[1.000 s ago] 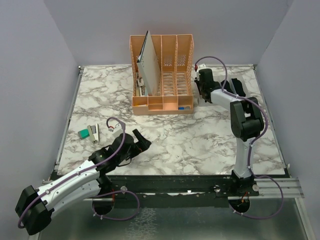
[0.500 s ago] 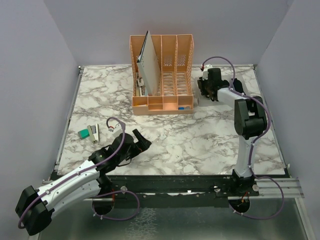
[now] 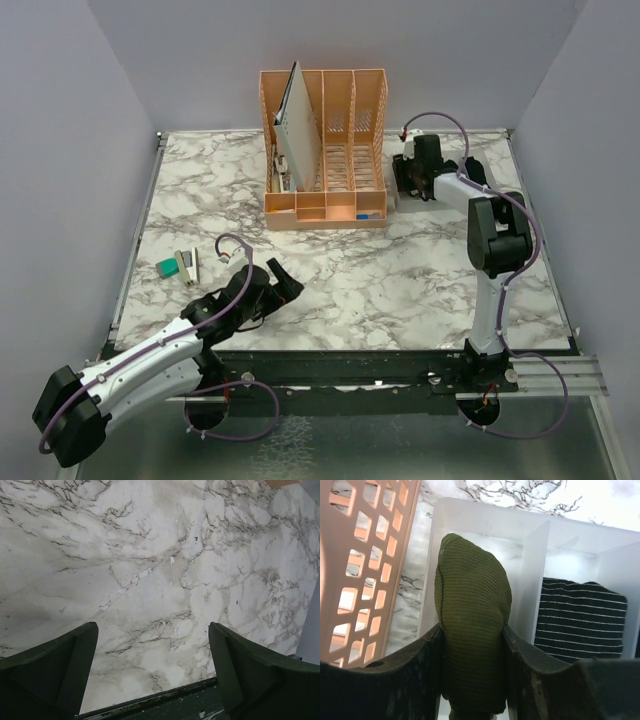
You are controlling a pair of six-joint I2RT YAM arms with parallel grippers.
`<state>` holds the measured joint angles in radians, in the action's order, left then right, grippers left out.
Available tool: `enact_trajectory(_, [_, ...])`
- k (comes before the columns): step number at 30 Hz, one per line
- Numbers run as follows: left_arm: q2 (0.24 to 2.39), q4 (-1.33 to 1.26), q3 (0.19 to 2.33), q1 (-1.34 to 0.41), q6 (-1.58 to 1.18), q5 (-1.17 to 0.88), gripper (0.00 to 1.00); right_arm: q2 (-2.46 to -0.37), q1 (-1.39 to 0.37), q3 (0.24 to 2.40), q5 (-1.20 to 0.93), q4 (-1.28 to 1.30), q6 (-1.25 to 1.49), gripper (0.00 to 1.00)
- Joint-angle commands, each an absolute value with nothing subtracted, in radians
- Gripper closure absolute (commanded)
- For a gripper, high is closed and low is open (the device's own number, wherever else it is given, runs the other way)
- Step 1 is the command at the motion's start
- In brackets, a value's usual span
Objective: Roll the underwear
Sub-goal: Place the underwear in the storage box.
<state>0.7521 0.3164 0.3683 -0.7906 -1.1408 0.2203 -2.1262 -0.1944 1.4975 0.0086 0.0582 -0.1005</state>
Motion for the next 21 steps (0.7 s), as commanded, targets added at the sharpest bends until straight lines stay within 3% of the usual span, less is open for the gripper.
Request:
enact_trajectory(1, [0.756, 0.299, 0.363, -0.782, -1.148, 0.195, 0.01, -2.066, -0.190, 1.508, -0.044, 0.091, -0.094, 0.47])
enact_trajectory(13, [0.768, 0.282, 0.357, -0.776, -1.146, 0.178, 0.01, -2.027, -0.190, 1.544, -0.047, 0.136, -0.098, 0.44])
enact_trajectory(18, [0.763, 0.287, 0.359, -0.775, -1.144, 0.181, 0.01, -2.049, -0.190, 1.582, -0.064, 0.146, -0.072, 0.62])
enact_trajectory(21, [0.757, 0.297, 0.360, -0.775, -1.144, 0.184, 0.01, -2.080, -0.190, 1.596, -0.074, 0.156, -0.060, 0.67])
